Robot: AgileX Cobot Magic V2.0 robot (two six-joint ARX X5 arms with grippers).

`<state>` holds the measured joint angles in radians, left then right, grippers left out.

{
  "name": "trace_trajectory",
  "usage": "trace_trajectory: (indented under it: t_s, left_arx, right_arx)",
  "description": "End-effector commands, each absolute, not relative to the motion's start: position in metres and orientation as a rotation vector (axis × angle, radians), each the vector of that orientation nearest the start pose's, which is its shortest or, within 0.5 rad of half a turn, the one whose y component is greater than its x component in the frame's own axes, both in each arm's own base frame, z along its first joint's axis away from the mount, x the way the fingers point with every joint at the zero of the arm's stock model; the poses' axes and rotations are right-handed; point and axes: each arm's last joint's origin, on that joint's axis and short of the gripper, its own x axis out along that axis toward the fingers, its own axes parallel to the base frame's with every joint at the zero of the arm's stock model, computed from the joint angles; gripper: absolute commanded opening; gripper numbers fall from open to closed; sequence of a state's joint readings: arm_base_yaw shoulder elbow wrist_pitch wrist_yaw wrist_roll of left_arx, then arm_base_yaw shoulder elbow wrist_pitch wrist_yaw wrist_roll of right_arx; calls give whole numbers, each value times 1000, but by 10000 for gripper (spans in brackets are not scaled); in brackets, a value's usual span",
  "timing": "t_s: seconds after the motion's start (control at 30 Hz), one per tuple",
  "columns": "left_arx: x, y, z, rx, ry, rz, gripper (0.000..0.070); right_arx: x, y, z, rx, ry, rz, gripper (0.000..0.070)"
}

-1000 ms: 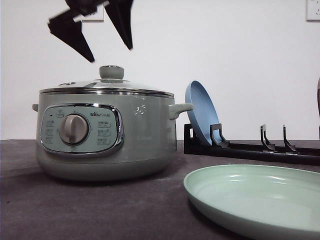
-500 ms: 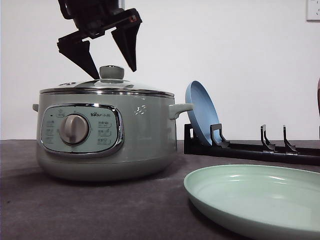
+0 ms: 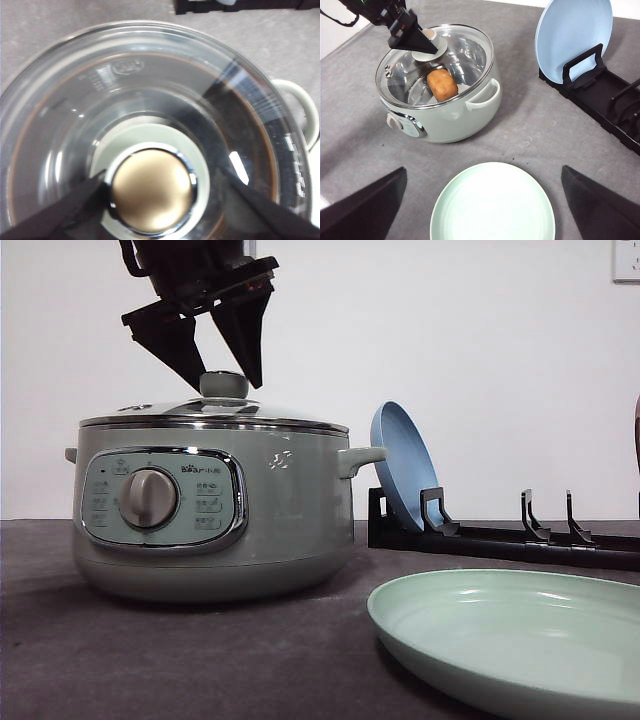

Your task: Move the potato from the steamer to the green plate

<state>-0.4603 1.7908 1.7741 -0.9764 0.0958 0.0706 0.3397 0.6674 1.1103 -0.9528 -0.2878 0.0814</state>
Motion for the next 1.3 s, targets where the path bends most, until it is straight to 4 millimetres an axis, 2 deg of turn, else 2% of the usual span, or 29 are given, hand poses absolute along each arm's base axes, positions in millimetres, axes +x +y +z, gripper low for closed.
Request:
trace_trajectory:
  t_s: [0.0,0.1,0.17,0.2,0.27,0.5,0.63,0.87,1.13,1.27]
  left_arx:
    - [339,-174,338,262,952,-565,309]
    - [340,-174,339,264,950,-565,114]
    - [340,-174,339,264,950,-565,62]
    - [340,-174,339,265,949,-563,60]
    - [340,-174,339,269,948,-556,0]
    - [341,-173,341,293,930,-506,0]
    - [340,-173,349,290,915,-505,0]
    - [335,-170,379,280,867,-506,0]
    - [321,-163,424,263,801,-506,0]
    - [316,-160,436,255,777,-505,0]
  right_arx:
    - [83,38,384,57,519,599,625]
    - [83,38,384,57,519,599,625]
    - [83,38,384,57,519,599,625]
    - [83,38,384,57,519,599,625]
    - [83,38,384,57,519,599,625]
    - [83,38,384,57,519,599,625]
    - [83,38,384,57,519,599,625]
    - [83,38,384,57,519,598,625]
    - [83,38,385,57,518,598,625]
    - [84,39,385,57,515,599,625]
